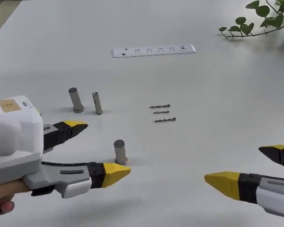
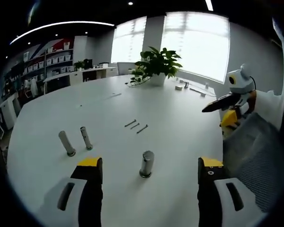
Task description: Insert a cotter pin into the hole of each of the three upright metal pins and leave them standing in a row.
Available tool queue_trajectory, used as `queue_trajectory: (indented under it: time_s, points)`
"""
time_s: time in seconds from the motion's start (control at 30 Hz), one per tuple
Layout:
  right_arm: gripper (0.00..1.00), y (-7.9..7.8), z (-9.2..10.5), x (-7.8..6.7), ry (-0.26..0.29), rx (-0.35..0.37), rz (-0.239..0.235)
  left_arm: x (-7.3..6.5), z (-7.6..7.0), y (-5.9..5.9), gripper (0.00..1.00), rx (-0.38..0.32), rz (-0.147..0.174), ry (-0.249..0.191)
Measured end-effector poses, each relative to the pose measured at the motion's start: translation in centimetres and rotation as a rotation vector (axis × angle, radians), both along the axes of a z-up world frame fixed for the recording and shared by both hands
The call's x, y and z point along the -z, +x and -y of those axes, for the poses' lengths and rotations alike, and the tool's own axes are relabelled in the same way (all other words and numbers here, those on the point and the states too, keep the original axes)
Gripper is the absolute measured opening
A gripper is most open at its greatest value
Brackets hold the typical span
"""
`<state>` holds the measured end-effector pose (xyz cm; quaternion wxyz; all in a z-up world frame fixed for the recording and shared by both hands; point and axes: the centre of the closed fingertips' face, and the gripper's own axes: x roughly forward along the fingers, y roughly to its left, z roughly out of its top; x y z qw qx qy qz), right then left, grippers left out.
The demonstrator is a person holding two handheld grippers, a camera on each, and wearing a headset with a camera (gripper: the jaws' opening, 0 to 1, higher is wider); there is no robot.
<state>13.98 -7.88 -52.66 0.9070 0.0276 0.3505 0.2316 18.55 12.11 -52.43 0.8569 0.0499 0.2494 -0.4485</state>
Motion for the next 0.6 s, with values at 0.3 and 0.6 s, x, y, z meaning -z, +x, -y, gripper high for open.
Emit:
queue_trajectory:
  time_s: [0.3, 0.6]
  points:
    - [0.85, 0.1, -0.2, 0.0, -0.005, -0.009, 0.000, 0.0, -0.9, -1.4, 0.99, -0.007, -0.029, -0.018]
    - [0.87, 0.2, -0.3, -0.2, -0.005, -0.011, 0.001, 0.8, -1.8, -1.7, 0.99, -0.042, -0.054, -0.017]
